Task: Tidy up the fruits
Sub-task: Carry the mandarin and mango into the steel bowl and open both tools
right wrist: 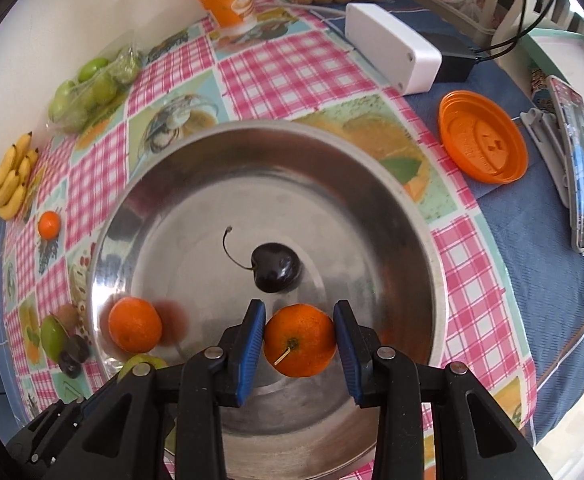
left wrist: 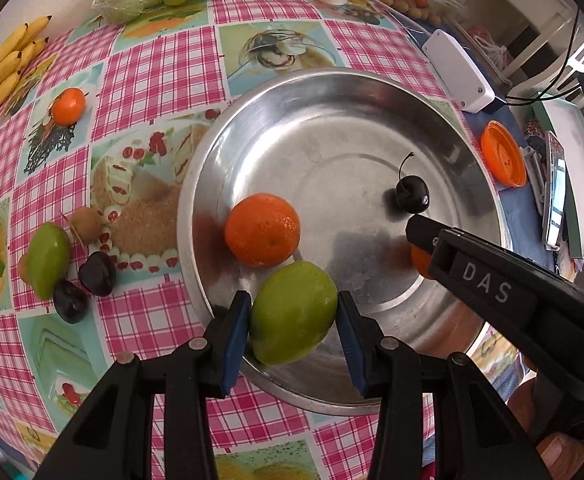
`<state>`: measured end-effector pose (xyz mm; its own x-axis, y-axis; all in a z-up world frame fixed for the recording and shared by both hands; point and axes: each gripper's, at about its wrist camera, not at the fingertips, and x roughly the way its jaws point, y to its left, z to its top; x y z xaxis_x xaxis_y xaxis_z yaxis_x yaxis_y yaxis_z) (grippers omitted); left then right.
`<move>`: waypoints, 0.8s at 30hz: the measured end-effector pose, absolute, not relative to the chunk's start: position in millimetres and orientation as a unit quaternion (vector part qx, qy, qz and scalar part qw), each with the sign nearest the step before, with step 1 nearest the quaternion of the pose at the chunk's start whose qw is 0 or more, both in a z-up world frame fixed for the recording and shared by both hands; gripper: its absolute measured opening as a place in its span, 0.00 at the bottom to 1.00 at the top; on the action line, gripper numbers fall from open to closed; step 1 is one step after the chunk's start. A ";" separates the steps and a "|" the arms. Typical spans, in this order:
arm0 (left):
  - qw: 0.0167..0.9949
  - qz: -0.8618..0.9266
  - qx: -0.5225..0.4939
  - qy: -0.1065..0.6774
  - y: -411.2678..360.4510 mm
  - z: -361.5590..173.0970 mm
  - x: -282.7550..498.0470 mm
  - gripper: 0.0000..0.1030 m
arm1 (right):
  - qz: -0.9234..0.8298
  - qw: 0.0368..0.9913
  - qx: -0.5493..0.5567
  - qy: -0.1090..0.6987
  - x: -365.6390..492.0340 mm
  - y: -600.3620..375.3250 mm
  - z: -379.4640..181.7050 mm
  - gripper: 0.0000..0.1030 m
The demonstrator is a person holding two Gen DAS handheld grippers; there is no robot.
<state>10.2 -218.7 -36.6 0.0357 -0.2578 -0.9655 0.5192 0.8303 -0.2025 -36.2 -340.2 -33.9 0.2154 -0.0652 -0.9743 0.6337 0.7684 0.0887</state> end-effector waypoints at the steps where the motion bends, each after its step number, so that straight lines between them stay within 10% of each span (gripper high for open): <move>1: 0.713 -0.273 0.103 0.637 -221.1 -37.6 9.9 0.43 | -0.235 0.739 0.245 0.582 -35.7 -340.2 -35.1 0.37; 24: 0.746 -0.245 0.014 0.619 -164.9 1.5 44.1 0.44 | -0.237 0.767 0.250 0.542 -36.4 -341.8 -10.1 0.51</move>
